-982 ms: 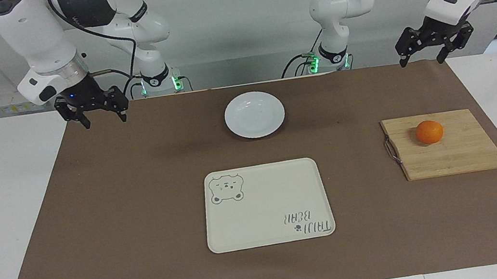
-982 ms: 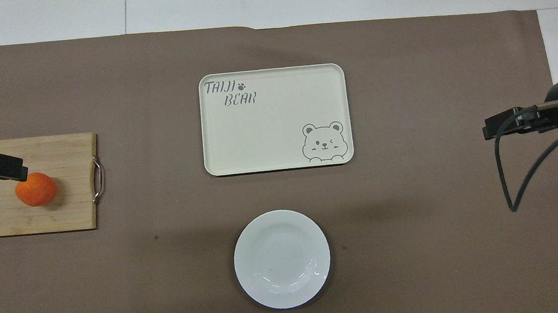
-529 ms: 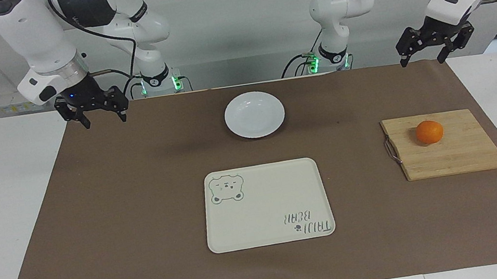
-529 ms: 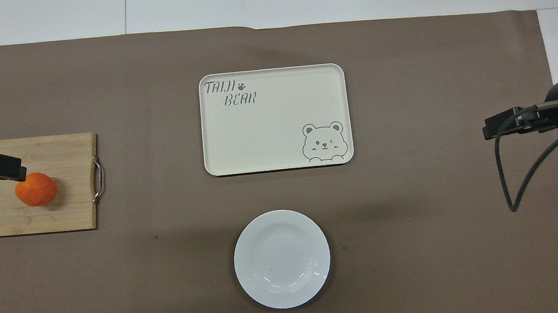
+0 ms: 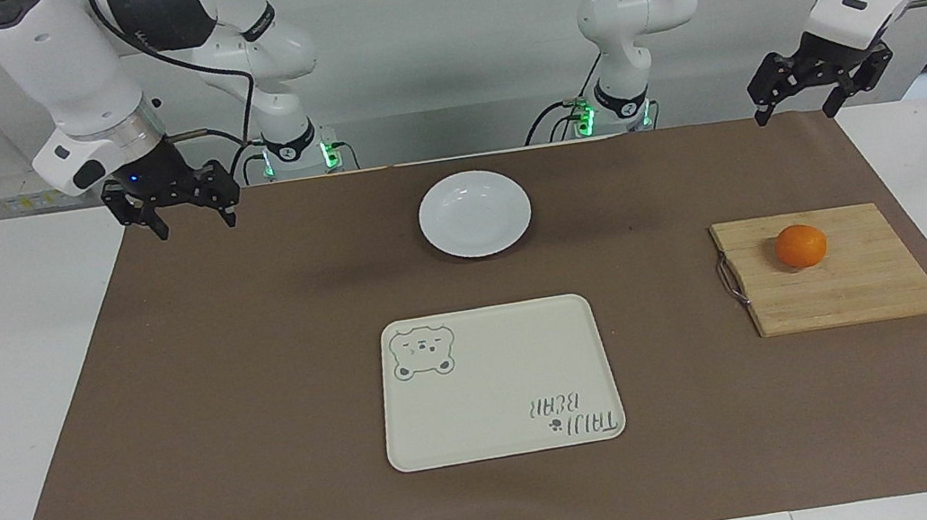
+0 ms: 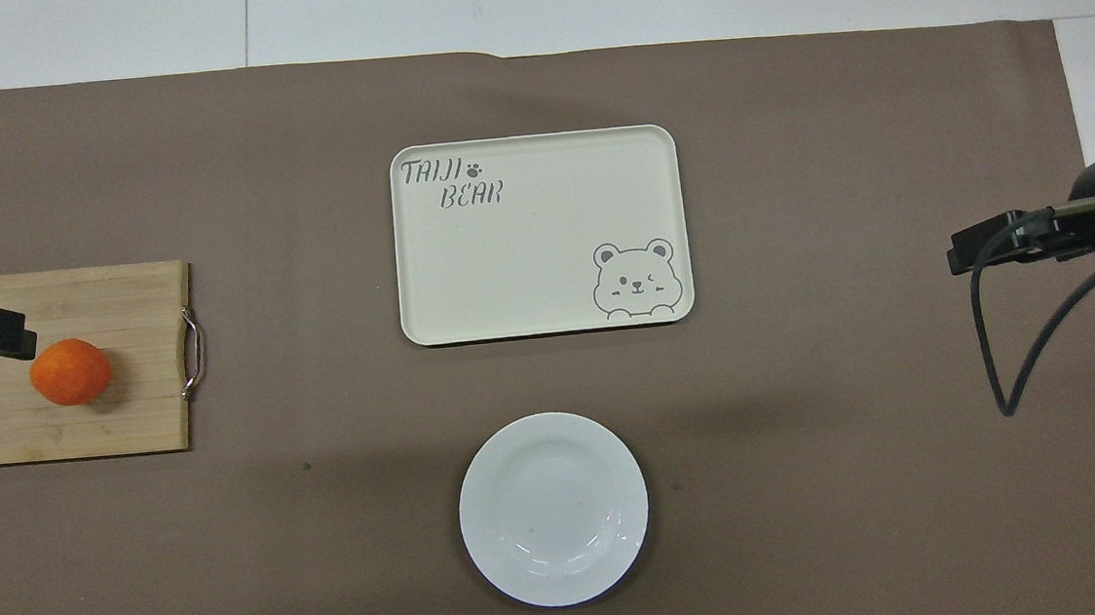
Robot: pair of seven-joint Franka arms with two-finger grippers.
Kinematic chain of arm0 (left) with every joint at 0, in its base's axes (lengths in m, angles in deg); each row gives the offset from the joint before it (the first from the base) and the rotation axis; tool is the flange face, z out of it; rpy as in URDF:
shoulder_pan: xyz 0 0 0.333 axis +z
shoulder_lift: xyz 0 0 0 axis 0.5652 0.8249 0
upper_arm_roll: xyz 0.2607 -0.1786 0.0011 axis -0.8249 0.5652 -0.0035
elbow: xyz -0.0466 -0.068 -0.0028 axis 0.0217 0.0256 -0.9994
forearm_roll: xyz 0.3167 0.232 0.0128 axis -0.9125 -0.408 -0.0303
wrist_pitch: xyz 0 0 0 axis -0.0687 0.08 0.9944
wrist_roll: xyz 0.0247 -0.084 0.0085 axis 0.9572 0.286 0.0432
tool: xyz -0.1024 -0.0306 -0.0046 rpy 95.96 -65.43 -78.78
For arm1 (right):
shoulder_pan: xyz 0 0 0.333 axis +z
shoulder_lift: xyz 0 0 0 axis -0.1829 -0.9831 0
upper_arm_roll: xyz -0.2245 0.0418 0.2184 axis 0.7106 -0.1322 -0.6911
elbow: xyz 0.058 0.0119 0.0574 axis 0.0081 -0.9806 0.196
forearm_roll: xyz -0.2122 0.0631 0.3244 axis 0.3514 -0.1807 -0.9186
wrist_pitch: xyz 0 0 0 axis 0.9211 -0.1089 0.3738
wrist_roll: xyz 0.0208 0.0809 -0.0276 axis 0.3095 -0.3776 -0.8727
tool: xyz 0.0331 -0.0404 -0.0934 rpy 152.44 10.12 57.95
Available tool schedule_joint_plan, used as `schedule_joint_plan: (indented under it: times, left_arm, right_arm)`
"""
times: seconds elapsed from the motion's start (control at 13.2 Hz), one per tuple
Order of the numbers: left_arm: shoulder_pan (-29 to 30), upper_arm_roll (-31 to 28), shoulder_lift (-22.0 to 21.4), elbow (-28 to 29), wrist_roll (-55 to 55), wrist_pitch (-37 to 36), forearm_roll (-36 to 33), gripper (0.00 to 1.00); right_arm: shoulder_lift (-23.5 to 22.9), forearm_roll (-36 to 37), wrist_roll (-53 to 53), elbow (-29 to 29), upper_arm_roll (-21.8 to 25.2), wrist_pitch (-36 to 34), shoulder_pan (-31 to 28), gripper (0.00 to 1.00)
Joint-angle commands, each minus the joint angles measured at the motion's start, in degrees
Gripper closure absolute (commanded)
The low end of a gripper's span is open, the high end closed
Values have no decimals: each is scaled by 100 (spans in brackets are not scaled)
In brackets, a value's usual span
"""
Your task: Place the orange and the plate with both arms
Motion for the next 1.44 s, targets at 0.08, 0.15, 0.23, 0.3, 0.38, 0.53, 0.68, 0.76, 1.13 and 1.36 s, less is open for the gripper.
schedule_joint_plan:
  times: [0.08, 0.15, 0.23, 0.3, 0.38, 0.53, 0.68, 0.76, 1.13, 1.36]
  left_arm:
    - [373, 30, -73, 530, -259, 649, -19, 0]
    - [444, 21, -73, 688, -259, 877, -19, 0]
    - [505, 21, -55, 811, -259, 1071, -19, 0]
    - [575, 12, -46, 952, -259, 1247, -19, 0]
    - [611, 12, -38, 1075, -259, 1397, -19, 0]
    - [716, 3, -38, 1295, -250, 1643, -27, 0]
    - [725, 3, 6, 1340, -250, 1802, -27, 0]
    - [743, 3, 76, 1340, -250, 1828, -27, 0]
    - [857, 3, 208, 1718, -171, 2312, -27, 0]
    - [971, 12, 445, 1893, 65, 2706, -27, 0]
  right_arm:
    - [-47, 45, 111, 103, -47, -103, -76, 0]
    - [-47, 45, 128, 103, -38, -94, -76, 0]
    - [-47, 63, 129, 103, -38, -94, -85, 0]
    - [-47, 63, 120, 103, -38, -94, -85, 0]
    - [-47, 63, 111, 103, -38, -94, -85, 0]
    - [-47, 63, 137, 103, -47, -86, -76, 0]
    - [-47, 54, 137, 103, -38, -94, -85, 0]
    - [-47, 54, 137, 103, -38, -94, -85, 0]
    - [-47, 80, 76, 95, -47, -50, -76, 0]
    - [32, 63, 76, -37, -47, -42, -67, 0]
